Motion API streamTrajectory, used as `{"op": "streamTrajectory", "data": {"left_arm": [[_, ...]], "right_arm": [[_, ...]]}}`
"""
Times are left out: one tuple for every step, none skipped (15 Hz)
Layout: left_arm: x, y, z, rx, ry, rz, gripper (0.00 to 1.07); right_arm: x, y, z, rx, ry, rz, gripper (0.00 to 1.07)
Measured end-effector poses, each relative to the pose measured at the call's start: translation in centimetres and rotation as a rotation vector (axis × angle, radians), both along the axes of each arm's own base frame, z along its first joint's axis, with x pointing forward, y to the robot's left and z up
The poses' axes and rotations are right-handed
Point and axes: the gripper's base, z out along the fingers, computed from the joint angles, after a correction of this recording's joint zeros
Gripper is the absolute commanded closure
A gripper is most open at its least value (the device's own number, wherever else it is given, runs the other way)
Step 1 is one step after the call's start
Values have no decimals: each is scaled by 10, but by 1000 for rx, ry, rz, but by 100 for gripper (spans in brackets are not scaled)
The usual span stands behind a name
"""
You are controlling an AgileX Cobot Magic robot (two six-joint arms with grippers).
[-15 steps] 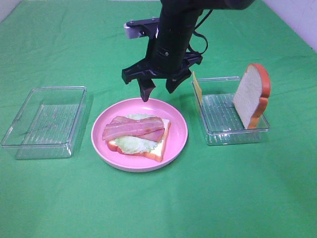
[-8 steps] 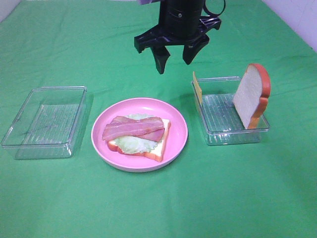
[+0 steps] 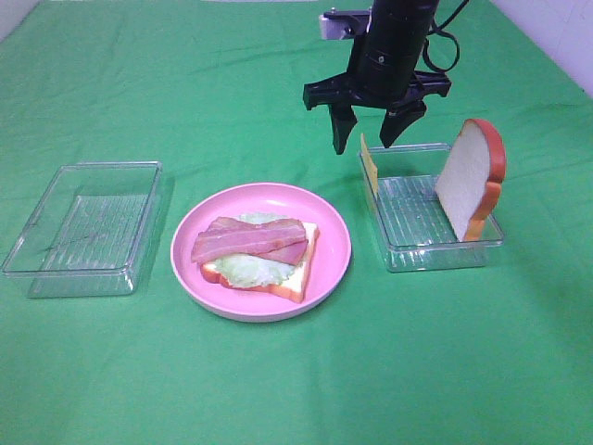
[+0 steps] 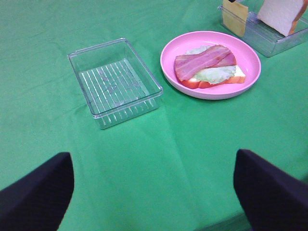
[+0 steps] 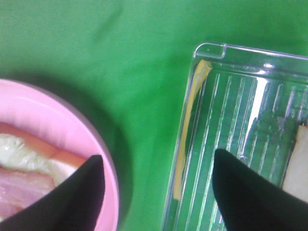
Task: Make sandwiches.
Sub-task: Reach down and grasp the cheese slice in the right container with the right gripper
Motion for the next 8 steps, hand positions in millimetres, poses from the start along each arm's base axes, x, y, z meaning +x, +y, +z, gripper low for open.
{"op": "streamTrajectory", "data": {"left_arm": [[0,0,0,0,0,0,21],[0,0,0,0,0,0,21],[0,0,0,0,0,0,21],[0,0,0,0,0,0,21],[0,0,0,0,0,0,21],[0,0,0,0,0,0,21],[0,0,0,0,0,0,21],[0,0,0,0,0,0,21]], "right_arm": [[3,-1,-6,0,1,-6,51],[4,-2,-10,-3,1,-7,54],[6,-1,-14,-3,-4,-8,54],[7,-1,-15,-1,-10,-8,54],[8,-1,-15,2,-19,-8,56],[8,-1,-15,2,-20,-8,57],[8,-1,-15,-1,-21,-7,58],[8,-1,-15,-4,-23,-6,58]]}}
